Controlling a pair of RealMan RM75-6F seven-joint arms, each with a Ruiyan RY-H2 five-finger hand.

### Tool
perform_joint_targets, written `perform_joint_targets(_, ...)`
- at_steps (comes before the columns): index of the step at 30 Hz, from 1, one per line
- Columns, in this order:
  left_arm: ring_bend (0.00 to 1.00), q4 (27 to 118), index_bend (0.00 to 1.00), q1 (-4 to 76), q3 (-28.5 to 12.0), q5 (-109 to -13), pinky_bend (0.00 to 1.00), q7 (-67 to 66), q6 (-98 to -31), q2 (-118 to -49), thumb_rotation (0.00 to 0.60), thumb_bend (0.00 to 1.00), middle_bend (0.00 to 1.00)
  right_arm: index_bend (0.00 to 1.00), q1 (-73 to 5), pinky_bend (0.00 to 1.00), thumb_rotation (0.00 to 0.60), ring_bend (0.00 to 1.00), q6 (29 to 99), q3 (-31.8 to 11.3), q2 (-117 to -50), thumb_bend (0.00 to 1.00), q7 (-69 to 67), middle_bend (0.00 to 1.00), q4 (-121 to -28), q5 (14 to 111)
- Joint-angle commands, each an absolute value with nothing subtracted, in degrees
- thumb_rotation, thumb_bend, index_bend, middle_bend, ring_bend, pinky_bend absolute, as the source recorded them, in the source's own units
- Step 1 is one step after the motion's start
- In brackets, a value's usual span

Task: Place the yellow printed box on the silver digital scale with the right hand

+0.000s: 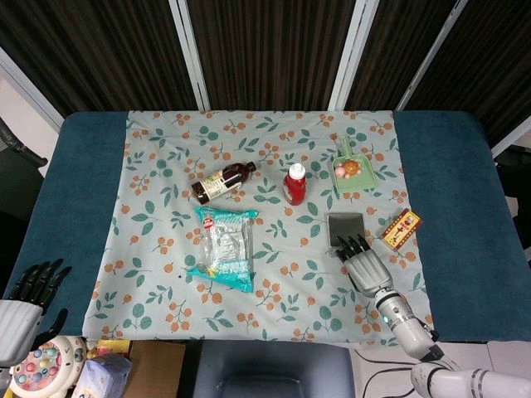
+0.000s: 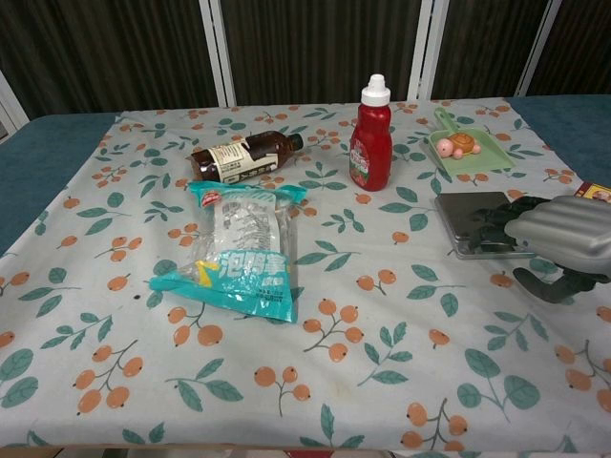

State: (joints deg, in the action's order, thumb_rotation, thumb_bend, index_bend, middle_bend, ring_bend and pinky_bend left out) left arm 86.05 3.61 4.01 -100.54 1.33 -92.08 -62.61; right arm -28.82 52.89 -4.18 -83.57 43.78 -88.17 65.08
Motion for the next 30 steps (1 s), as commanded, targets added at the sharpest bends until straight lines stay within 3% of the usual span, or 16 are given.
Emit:
perform_joint_targets(1,0.00,86.1,0.00,3.6,4.0,-100.5,0.11,1.3,-92.1,-62.6,0.600,0.45,0.00,0.30,-29.2,0.00,0.600,0.00,53.1,-3.8,-83.9,0.73,43.4,0.00,-87.8,65.0)
perform_joint_targets(30,0.00,86.0,0.00,3.5,4.0,-100.5,0.11,1.2,-92.2,-62.6,0.600,0.45,0.00,0.29,-31.8,0.00,0.600,0.00,55.6,-1.4,-84.7,0.73,44.0,0.00,-88.0,62.4)
